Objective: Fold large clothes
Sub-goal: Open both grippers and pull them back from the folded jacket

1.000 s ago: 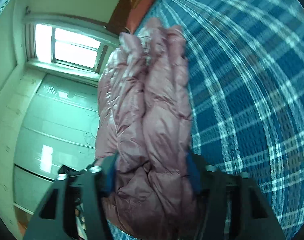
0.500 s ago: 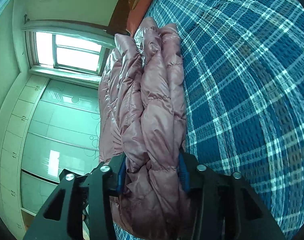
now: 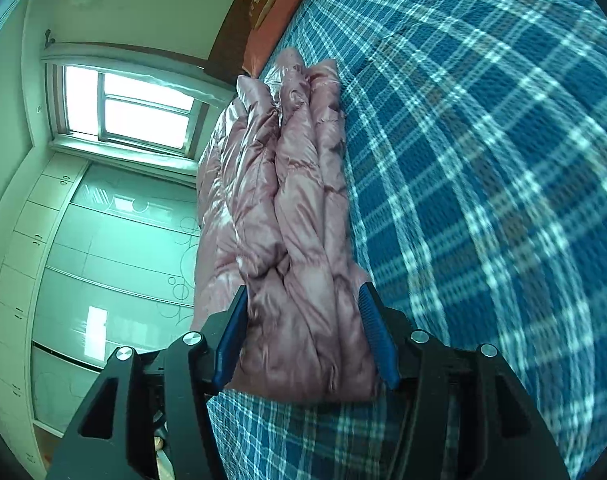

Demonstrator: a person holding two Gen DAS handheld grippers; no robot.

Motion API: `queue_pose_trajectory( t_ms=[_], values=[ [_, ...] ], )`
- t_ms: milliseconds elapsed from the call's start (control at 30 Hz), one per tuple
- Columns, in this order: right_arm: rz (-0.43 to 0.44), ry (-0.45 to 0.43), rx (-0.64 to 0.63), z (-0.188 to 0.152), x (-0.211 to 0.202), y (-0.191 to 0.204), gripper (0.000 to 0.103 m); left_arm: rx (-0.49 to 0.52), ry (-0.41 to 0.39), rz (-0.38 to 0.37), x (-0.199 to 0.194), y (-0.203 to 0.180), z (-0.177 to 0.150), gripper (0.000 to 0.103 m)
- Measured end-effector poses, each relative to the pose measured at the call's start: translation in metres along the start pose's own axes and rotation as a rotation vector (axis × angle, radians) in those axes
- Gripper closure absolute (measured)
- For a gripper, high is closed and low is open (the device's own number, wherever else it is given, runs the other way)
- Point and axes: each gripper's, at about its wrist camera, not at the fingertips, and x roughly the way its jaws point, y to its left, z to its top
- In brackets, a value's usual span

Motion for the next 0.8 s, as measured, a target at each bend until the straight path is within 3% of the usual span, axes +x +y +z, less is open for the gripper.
queue_pose_trajectory(
  t_ms=[133, 300, 400, 467, 800],
  values=[
    [-0.022, -0.026, 0.006, -0.014, -0.019, -0.005, 0.048, 0.046, -0.029, 0.058, -0.013, -0.004, -0.009, 0.032],
    [-0.147, -0.064, -0.082, -0.033, -0.043, 0.009, 0.048, 0.127, -0.076, 0.155, -0.031, -0.016, -0.020, 0.032],
    [-0.237, -0.083, -0.161, -0.048, -0.053, 0.026, 0.046, 0.194, -0.130, 0.230, -0.043, -0.025, -0.029, 0.022],
    [-0.299, -0.109, -0.225, -0.058, -0.057, 0.040, 0.039, 0.222, -0.160, 0.258, -0.050, -0.030, -0.034, 0.021],
    [-0.528, -0.230, -0.472, -0.092, -0.065, 0.099, 0.030, 0.349, -0.271, 0.391, -0.087, -0.060, -0.056, 0.008]
  ],
)
